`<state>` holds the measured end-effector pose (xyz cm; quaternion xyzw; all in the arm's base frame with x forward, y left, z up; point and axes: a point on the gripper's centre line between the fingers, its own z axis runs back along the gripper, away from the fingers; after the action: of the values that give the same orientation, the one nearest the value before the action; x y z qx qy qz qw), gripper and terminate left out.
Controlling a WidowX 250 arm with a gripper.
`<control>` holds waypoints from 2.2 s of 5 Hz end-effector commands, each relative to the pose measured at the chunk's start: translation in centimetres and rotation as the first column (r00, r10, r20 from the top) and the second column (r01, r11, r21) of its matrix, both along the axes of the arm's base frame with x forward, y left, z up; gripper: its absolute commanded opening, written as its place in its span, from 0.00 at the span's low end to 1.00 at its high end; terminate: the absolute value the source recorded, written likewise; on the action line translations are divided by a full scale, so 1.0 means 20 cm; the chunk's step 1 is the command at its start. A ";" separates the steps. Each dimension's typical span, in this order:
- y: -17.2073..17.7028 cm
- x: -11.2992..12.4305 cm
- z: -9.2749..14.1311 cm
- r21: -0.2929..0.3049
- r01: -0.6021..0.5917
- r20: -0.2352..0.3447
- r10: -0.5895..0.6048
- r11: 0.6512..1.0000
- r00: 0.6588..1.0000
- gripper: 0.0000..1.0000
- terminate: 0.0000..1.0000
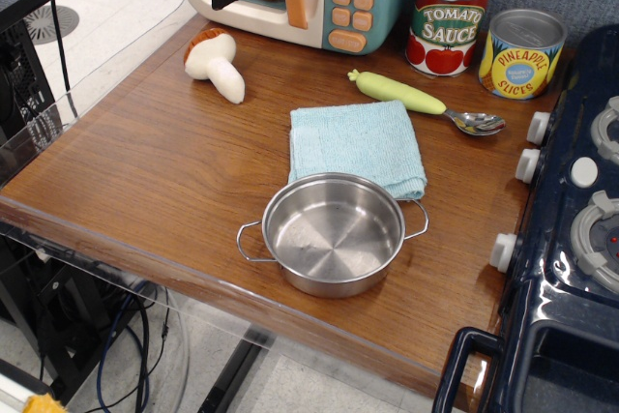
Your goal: Pick up the towel and place it on the bottom left
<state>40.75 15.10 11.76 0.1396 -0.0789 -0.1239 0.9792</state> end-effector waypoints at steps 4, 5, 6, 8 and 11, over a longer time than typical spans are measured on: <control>-0.25 -0.06 0.01 -0.073 0.115 -0.007 -0.116 0.991 0.993 1.00 0.00; -0.41 -0.10 0.00 -0.107 0.160 -0.004 -0.161 0.981 0.987 1.00 0.00; -0.56 -0.10 -0.02 -0.117 0.209 -0.025 -0.214 0.971 0.977 1.00 0.00; -0.79 -0.08 -0.14 -0.074 0.280 -0.033 -0.283 0.957 0.958 1.00 0.00; -0.83 -0.09 -0.40 -0.117 0.308 -0.081 -0.318 0.944 0.945 1.00 0.00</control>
<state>38.64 -1.98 2.08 0.0603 -0.0377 -0.2832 0.9564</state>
